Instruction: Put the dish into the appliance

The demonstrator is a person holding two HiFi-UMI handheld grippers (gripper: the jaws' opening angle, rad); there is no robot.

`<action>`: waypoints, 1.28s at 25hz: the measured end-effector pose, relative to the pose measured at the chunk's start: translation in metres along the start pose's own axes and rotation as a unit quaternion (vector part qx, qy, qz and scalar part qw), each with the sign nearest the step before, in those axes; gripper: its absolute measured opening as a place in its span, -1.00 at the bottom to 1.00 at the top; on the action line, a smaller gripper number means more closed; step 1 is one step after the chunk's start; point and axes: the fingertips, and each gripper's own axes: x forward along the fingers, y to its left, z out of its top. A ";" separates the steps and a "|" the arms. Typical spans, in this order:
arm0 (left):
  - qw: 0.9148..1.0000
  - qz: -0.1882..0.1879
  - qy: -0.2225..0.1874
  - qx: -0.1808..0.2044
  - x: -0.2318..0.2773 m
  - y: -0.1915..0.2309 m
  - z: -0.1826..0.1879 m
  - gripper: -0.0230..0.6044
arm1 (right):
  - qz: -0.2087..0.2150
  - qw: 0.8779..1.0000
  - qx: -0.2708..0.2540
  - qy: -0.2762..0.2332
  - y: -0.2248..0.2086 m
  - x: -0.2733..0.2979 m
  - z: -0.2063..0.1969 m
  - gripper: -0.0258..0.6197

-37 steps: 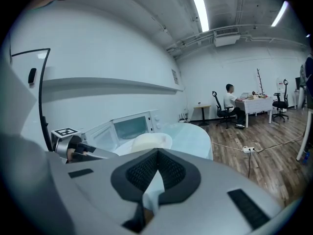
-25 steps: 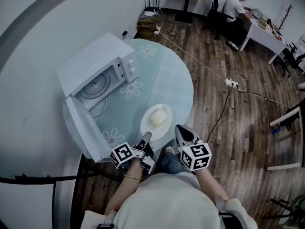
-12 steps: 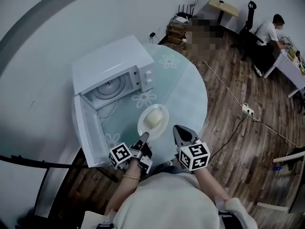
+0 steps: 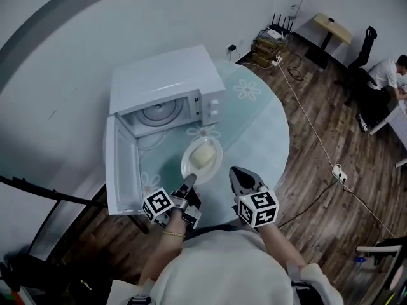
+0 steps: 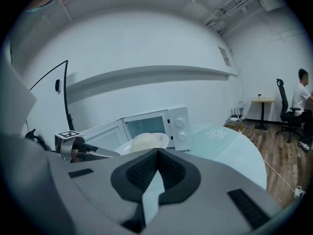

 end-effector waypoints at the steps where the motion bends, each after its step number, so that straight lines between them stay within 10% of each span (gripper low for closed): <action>1: 1.000 0.000 -0.009 -0.003 0.000 0.001 0.002 -0.78 | 0.007 1.000 -0.002 0.002 0.000 0.003 0.000 -0.91; 32: 0.973 0.019 -0.218 -0.078 0.012 0.036 0.137 -0.78 | 0.137 0.989 -0.039 0.041 0.042 0.093 0.008 -0.91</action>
